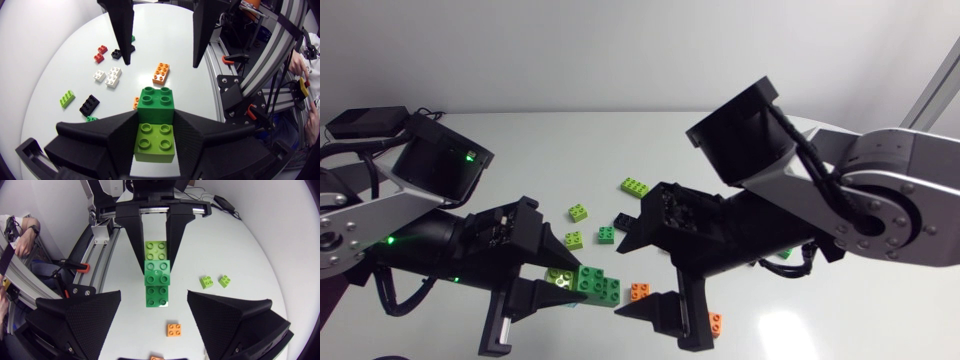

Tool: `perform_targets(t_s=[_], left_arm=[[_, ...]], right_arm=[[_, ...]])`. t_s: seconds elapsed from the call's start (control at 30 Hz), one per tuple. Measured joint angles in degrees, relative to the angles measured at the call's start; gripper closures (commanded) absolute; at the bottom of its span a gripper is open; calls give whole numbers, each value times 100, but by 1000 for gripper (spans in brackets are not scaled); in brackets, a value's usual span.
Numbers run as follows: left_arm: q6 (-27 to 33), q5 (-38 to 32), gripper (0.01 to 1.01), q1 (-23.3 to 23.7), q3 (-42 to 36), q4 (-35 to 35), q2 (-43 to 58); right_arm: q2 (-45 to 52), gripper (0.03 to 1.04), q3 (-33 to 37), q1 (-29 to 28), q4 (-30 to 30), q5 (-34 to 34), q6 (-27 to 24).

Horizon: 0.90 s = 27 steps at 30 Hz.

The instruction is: Separate the duplo bricks

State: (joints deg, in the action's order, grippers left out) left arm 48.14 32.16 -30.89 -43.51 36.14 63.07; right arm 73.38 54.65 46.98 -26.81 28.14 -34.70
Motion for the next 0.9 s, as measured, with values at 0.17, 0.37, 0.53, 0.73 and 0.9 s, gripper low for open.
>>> perform_targets(t_s=[0.17, 0.37, 0.53, 0.73, 0.9], left_arm=[[-87, 0, 711, -142, -90, -42, 52], [-168, 0, 710, -271, -181, -57, 70], [-170, 0, 711, -299, -184, -59, 138], [-170, 0, 711, -299, -184, -59, 144], [-173, 0, 711, -299, -184, -59, 144]], right_arm=[[214, 134, 0, 85, 66, -17, 87], [264, 180, 2, 142, 188, -63, 131], [264, 279, 24, 160, 192, -136, 153], [264, 484, 24, 256, 297, -199, 203], [264, 716, 24, 332, 361, -269, 256]])
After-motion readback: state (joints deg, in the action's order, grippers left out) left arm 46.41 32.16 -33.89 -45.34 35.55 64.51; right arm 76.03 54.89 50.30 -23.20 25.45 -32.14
